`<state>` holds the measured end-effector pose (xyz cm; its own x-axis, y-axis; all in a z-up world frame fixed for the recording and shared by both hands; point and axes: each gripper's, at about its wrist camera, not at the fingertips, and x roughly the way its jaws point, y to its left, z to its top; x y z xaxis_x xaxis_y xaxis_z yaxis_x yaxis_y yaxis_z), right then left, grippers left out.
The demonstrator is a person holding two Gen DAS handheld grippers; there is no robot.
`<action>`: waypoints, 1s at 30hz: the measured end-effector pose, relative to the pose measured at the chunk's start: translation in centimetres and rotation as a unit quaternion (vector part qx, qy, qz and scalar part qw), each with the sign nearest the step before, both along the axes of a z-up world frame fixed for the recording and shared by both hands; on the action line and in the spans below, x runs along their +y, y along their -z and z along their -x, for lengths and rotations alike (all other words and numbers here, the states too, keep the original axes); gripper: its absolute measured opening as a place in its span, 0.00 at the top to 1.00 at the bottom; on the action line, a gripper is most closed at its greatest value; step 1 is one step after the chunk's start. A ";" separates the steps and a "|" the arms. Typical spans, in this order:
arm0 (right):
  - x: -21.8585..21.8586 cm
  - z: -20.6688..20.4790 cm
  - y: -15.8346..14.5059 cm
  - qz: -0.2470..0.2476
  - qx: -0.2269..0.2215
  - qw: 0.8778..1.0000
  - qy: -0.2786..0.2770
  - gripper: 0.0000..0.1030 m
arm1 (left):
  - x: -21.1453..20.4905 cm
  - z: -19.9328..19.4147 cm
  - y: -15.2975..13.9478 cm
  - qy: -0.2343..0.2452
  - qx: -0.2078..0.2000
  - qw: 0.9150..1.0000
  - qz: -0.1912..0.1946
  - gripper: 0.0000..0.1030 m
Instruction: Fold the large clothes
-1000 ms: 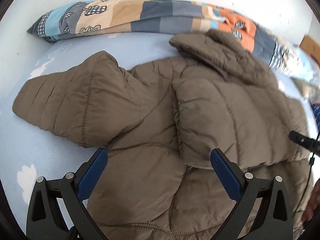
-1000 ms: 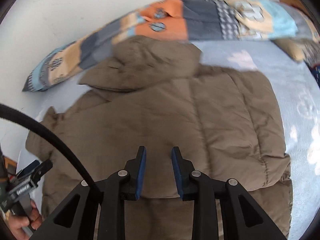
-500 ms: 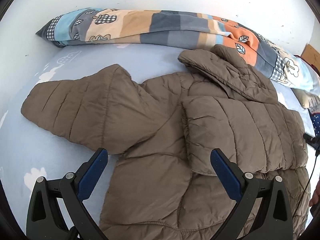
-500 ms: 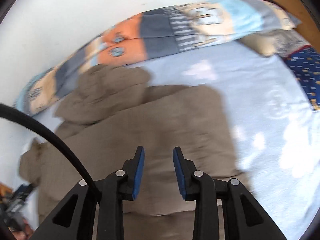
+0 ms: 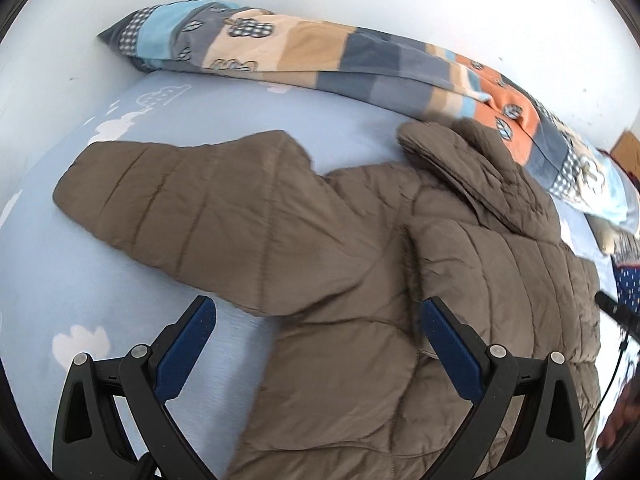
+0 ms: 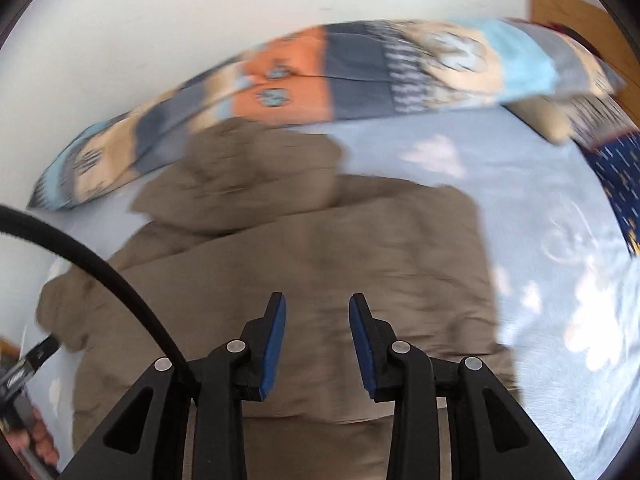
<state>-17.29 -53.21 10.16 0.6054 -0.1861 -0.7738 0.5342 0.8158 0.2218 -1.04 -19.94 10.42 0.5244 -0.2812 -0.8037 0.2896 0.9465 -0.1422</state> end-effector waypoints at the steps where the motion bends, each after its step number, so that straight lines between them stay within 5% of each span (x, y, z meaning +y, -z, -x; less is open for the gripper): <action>1: 1.4 -0.7 -0.2 0.000 0.000 1.000 -0.020 0.65 | 0.7 -0.3 -0.1 -0.008 0.002 1.000 0.003 0.01; 13: 15.2 -7.9 1.3 0.045 0.026 0.981 -0.186 0.65 | 7.8 -2.7 -0.4 -0.055 0.009 0.998 0.014 0.01; 22: 17.0 -10.2 5.3 0.037 0.078 0.976 -0.200 0.65 | 13.6 -5.0 0.0 -0.106 0.032 0.993 0.044 0.01; 30: 17.9 -6.8 -3.0 0.022 -0.011 0.977 -0.213 0.65 | 16.9 -5.4 -1.8 -0.135 0.026 0.986 0.090 0.01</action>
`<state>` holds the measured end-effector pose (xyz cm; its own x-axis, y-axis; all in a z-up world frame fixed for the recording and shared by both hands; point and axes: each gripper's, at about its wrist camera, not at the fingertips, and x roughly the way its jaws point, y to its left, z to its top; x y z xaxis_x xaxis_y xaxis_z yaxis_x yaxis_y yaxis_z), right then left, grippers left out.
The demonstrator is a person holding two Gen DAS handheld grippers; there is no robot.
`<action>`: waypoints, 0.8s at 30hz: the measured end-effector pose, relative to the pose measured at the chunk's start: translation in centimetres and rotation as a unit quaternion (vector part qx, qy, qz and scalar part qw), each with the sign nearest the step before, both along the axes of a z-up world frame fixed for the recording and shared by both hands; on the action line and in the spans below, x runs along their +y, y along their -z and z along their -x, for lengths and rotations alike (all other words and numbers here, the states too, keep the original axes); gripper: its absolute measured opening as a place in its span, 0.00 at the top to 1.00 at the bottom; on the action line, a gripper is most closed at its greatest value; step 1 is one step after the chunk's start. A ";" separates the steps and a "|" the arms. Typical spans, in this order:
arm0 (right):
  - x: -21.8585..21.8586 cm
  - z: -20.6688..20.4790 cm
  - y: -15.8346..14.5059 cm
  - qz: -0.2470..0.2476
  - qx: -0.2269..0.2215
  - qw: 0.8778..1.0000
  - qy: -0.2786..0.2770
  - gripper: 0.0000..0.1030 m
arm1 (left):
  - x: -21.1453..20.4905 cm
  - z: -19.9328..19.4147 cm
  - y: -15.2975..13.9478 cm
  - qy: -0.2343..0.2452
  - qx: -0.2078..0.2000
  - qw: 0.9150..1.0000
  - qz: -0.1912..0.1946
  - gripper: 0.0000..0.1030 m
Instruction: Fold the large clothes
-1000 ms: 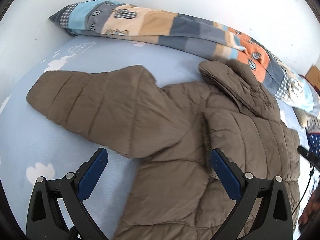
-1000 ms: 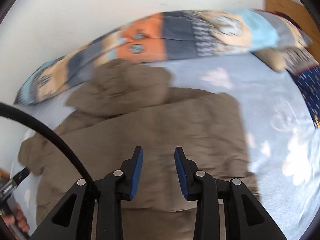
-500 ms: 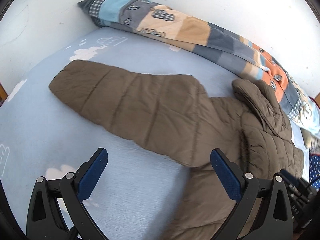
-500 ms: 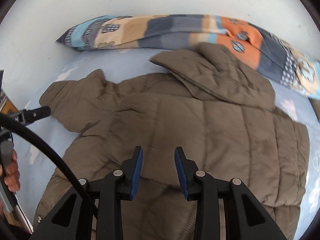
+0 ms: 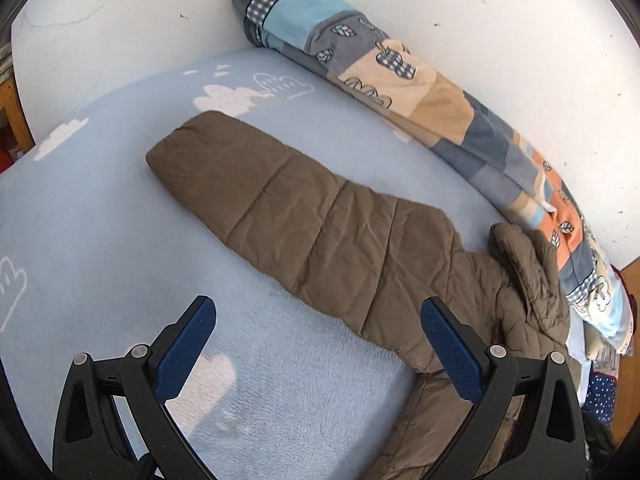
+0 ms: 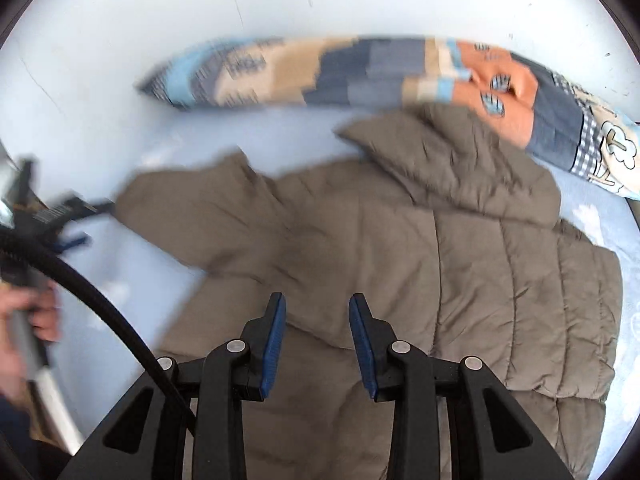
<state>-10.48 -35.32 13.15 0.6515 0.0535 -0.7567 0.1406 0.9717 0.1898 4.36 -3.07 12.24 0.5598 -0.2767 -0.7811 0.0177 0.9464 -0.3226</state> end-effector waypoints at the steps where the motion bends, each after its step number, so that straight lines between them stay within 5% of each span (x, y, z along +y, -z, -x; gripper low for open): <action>1: 0.4 1.1 -1.9 -0.005 -0.021 1.000 -0.002 0.65 | 0.2 0.2 -0.3 -0.001 -0.003 1.000 -0.001 0.01; 16: 5.5 12.8 -21.1 -0.073 -0.161 0.984 0.024 0.64 | 1.5 5.4 -8.9 0.028 -0.085 0.995 0.032 0.01; 21: 9.5 16.5 -28.0 -0.108 -0.215 0.971 0.006 0.54 | 2.1 7.6 -10.5 0.036 -0.101 0.994 0.028 0.01; 24: 12.0 19.3 -31.3 -0.086 -0.248 0.965 -0.005 0.42 | 2.4 8.7 -10.8 0.038 -0.105 0.993 0.032 0.01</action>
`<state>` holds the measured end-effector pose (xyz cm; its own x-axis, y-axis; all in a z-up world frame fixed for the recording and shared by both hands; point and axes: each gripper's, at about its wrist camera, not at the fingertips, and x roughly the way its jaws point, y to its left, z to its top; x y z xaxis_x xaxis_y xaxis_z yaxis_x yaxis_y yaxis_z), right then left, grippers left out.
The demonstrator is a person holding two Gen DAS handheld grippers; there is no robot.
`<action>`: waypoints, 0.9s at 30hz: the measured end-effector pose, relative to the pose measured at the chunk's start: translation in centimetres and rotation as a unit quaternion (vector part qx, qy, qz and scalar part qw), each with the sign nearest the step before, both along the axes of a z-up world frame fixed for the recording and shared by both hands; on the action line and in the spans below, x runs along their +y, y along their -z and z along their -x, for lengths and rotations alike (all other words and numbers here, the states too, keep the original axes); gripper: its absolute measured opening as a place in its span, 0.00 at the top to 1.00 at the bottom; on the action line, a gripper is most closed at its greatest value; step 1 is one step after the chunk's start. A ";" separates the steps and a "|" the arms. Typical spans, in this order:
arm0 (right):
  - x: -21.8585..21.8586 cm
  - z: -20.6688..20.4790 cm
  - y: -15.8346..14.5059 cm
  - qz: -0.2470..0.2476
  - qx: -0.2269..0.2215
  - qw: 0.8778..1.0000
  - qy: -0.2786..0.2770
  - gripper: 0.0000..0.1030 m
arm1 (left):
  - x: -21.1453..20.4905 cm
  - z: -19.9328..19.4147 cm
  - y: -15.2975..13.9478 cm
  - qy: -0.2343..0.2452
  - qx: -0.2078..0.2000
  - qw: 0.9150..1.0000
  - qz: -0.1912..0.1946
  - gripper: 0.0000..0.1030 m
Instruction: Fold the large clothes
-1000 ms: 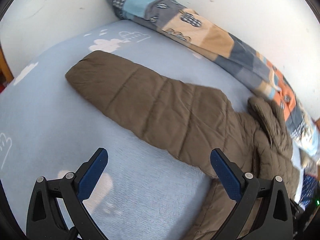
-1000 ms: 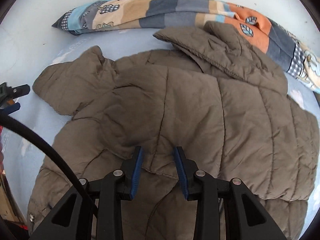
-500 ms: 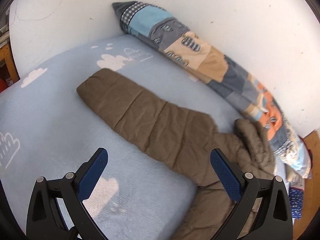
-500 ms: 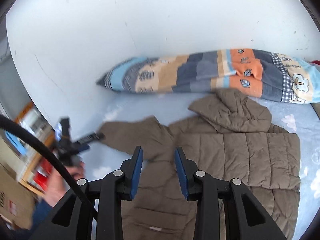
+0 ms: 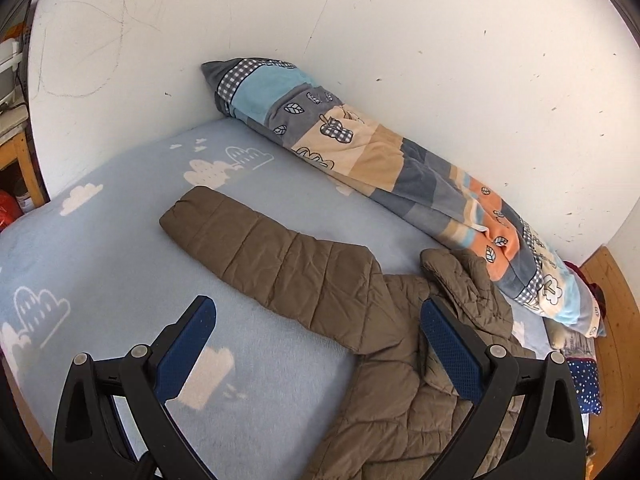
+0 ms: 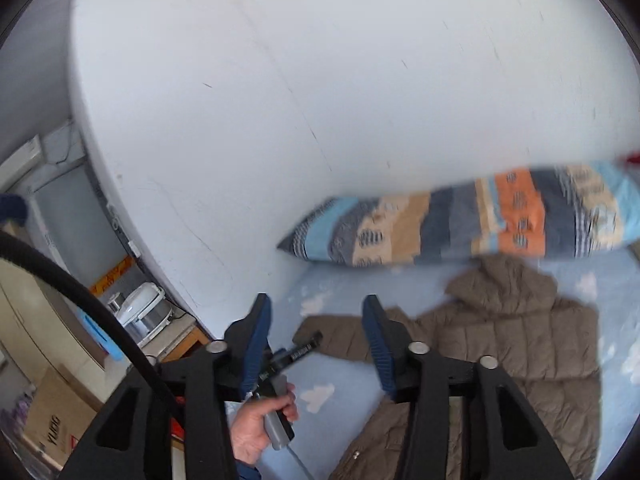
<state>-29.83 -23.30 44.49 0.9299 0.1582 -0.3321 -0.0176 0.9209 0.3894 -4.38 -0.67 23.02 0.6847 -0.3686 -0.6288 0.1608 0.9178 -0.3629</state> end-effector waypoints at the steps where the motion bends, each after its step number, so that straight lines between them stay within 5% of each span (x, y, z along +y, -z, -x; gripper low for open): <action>1: 0.7 1.0 -0.6 0.022 -0.008 1.000 0.004 0.41 | -0.1 0.3 0.0 0.004 -0.001 1.000 -0.002 0.01; 6: 0.4 3.5 1.2 0.063 -0.011 0.998 0.016 0.41 | -1.2 2.3 -0.3 0.012 -0.019 0.999 -0.040 0.01; 10: -2.1 3.7 4.6 0.053 0.004 0.998 0.016 0.41 | -2.6 3.6 0.0 0.026 0.001 0.999 -0.043 0.01; 15: -4.5 3.1 9.7 0.098 0.038 0.993 0.044 0.41 | -3.7 2.8 2.4 0.042 0.013 0.998 -0.043 0.01; 23: -7.9 -5.3 23.0 0.101 0.177 0.978 0.051 0.53 | -4.4 -2.2 8.5 0.030 0.082 0.996 -0.023 0.01; 27: -8.7 -11.5 28.3 0.102 0.232 0.965 0.068 0.53 | -4.9 -2.1 8.3 0.032 0.063 0.997 -0.035 0.01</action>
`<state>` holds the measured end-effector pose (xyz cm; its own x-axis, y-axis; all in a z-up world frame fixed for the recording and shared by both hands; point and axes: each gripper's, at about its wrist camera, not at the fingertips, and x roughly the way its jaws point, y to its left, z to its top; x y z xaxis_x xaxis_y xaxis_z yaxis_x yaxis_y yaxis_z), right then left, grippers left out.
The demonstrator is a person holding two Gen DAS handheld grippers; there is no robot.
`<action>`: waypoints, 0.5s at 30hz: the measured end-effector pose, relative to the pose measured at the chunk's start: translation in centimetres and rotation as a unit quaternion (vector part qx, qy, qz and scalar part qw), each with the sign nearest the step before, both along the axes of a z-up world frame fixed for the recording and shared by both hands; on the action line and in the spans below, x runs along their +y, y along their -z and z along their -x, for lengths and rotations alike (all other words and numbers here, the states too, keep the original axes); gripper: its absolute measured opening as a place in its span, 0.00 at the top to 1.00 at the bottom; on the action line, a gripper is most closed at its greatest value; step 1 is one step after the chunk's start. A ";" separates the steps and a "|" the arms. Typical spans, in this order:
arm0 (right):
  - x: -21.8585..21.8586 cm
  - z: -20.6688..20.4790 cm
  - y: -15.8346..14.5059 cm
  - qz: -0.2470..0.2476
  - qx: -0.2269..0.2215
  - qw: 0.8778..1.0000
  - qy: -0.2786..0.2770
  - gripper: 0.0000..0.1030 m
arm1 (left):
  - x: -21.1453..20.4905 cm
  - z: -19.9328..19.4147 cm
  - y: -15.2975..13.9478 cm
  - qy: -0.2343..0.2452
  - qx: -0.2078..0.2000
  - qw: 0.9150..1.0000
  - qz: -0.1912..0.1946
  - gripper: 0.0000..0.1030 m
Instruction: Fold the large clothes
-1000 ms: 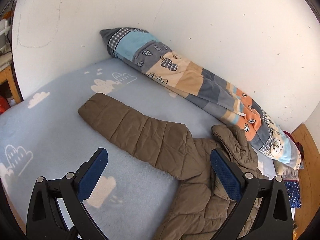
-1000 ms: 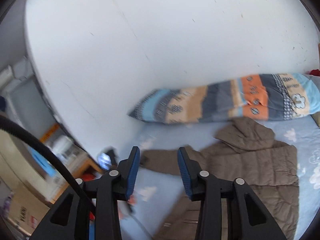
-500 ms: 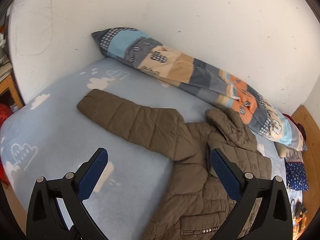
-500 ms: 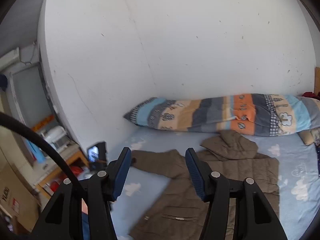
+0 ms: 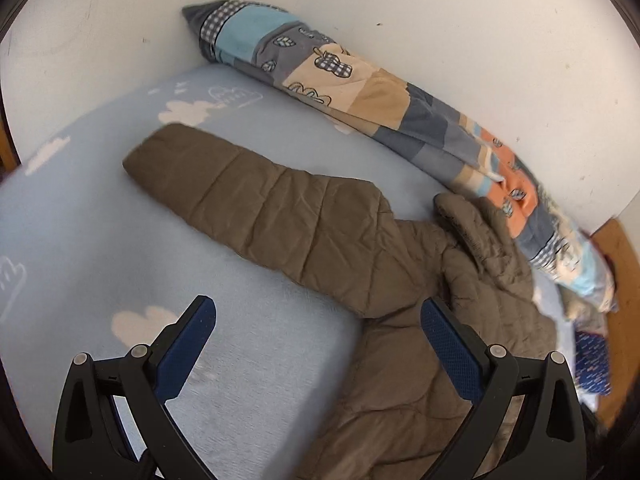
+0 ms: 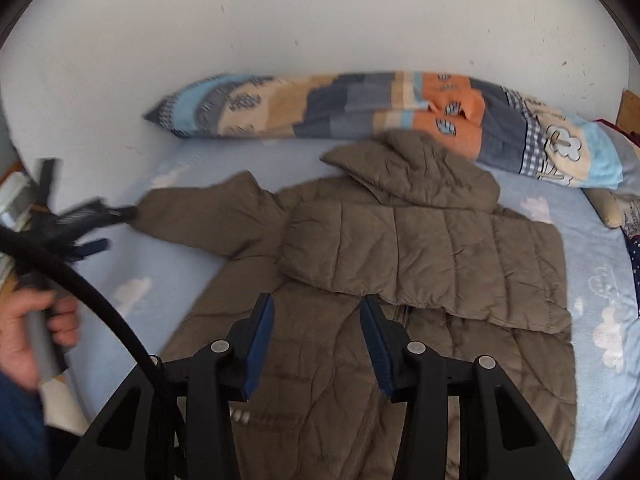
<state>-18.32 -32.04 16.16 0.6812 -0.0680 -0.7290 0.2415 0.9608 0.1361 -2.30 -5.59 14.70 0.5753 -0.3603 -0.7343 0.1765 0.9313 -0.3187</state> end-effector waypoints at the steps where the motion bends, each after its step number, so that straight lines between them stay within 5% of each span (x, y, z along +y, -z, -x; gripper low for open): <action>1: -0.3 -2.2 1.4 -0.010 0.011 1.000 0.005 0.53 | -0.1 0.0 0.2 0.000 -0.001 1.000 -0.010 0.01; 10: -3.3 -12.1 10.2 -0.056 0.124 0.988 0.075 0.53 | -0.4 -0.3 0.6 0.025 0.007 1.000 -0.014 0.01; 12: -3.3 -11.5 9.9 -0.058 0.126 0.987 0.077 0.53 | -0.4 -0.4 0.6 0.027 0.010 0.999 -0.013 0.01; 15: -2.8 -8.5 6.0 -0.069 0.072 0.994 0.055 0.53 | -0.2 -0.3 0.9 0.017 0.013 1.000 -0.011 0.01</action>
<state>-9.79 -34.83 10.14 0.5636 -0.0297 -0.8255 0.3705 0.9023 0.2205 -1.96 -5.83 13.81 0.5441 -0.3620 -0.7569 0.1997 0.9321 -0.3023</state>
